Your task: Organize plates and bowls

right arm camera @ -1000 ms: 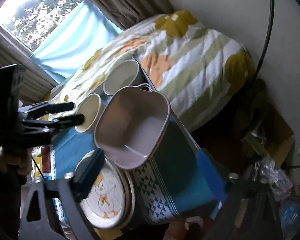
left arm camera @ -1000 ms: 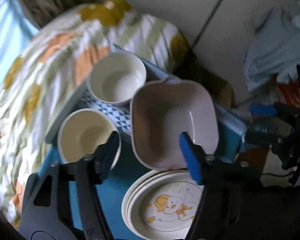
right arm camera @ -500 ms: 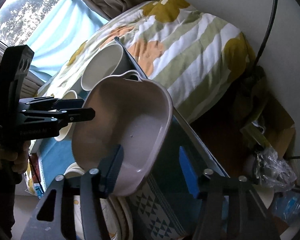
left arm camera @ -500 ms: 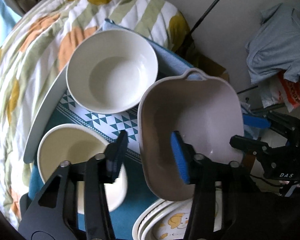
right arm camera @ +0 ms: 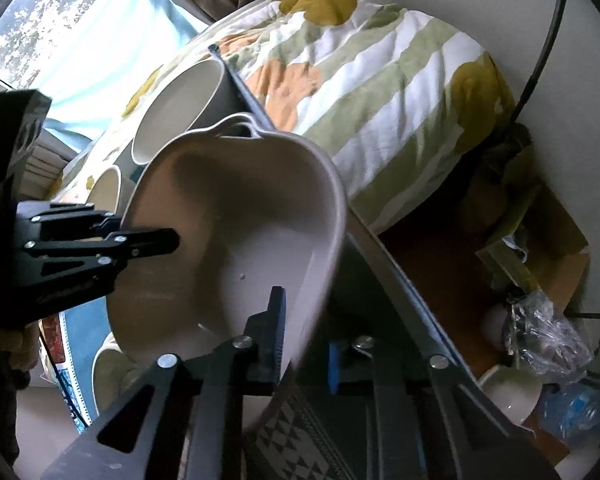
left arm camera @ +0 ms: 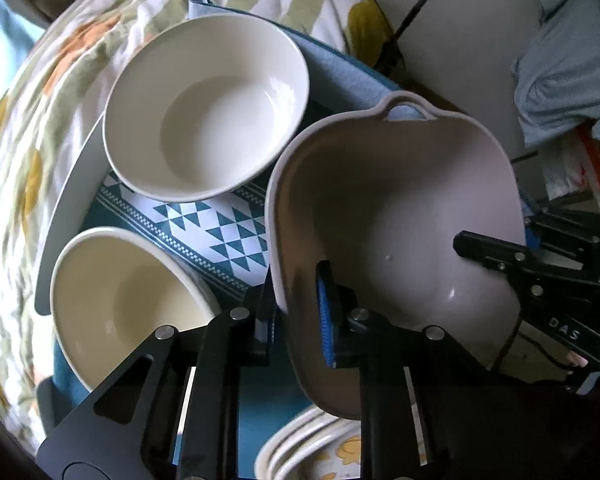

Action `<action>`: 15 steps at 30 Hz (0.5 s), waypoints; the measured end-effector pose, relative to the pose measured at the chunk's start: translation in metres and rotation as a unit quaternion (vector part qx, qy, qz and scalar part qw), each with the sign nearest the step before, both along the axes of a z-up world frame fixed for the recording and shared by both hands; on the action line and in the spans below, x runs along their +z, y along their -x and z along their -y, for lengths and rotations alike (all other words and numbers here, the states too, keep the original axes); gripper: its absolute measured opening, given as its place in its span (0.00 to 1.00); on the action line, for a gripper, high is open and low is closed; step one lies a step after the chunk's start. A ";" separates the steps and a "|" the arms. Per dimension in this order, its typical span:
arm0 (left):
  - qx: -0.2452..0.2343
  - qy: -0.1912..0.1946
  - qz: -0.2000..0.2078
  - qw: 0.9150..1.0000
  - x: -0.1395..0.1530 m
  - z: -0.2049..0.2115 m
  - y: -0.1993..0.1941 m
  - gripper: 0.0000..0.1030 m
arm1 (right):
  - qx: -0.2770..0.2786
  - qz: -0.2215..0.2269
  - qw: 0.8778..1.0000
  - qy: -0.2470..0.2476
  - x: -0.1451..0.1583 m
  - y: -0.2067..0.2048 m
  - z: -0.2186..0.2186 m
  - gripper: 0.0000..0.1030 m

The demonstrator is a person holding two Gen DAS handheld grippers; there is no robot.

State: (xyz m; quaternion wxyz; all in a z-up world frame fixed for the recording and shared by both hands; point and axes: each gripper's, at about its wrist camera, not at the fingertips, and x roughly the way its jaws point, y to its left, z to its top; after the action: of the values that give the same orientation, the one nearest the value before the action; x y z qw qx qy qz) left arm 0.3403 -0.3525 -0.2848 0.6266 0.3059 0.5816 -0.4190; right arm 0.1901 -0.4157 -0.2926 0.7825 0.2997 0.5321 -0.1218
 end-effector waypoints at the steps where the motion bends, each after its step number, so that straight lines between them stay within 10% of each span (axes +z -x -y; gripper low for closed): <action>1: 0.003 0.004 0.003 1.000 0.004 0.000 0.001 0.13 | -0.002 0.003 1.000 -0.002 0.001 0.001 0.002 0.15; 15: 0.138 0.062 0.100 0.983 0.115 -0.068 0.043 0.13 | 0.114 0.075 0.989 0.051 0.109 0.008 -0.033 0.15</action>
State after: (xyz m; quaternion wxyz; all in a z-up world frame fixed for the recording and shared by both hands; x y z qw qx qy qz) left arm 0.2972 -0.2845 -0.1702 0.7514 0.2235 0.5254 -0.3307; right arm 0.1818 -0.3825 -0.1837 0.8430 0.2053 0.4958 -0.0362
